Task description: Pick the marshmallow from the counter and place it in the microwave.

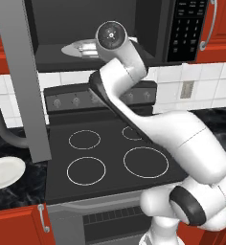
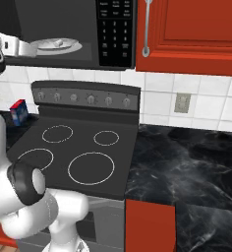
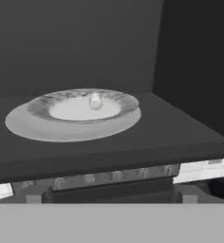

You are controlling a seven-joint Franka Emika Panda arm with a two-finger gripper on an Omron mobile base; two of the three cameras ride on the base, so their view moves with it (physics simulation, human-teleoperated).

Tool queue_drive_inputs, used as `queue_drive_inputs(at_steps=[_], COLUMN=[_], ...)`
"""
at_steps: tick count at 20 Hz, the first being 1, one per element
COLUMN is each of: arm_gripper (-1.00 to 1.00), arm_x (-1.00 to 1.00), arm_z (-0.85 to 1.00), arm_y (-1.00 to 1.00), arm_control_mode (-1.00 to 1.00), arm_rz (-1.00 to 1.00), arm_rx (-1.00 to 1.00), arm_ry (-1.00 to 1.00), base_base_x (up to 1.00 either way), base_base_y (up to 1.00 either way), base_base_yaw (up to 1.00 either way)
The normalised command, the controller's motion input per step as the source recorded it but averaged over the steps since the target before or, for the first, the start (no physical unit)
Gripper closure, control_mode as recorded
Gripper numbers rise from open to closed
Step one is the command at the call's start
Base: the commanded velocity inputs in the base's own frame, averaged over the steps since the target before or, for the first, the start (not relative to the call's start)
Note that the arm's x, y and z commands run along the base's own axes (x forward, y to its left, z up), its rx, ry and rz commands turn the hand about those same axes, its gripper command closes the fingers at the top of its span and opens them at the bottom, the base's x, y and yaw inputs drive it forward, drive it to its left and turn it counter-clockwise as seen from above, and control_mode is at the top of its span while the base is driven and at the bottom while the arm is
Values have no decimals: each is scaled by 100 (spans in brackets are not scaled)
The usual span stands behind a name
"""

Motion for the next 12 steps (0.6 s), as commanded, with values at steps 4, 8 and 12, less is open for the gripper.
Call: queue_drive_inputs(at_steps=[4,8,12], arm_gripper=[-100,-100,-100], arm_x=[-100,-100,-100], arm_z=[-27,-79,-93], arm_y=[-31,-25,-12], arm_control_mode=[-100,-100,-100], arm_rz=[-8,-6,-4], arm_rx=[5,0,0], arm_ry=[-2,11,9], base_base_x=[0,0,0], base_base_y=[0,0,0], base_base_yaw=[0,0,0])
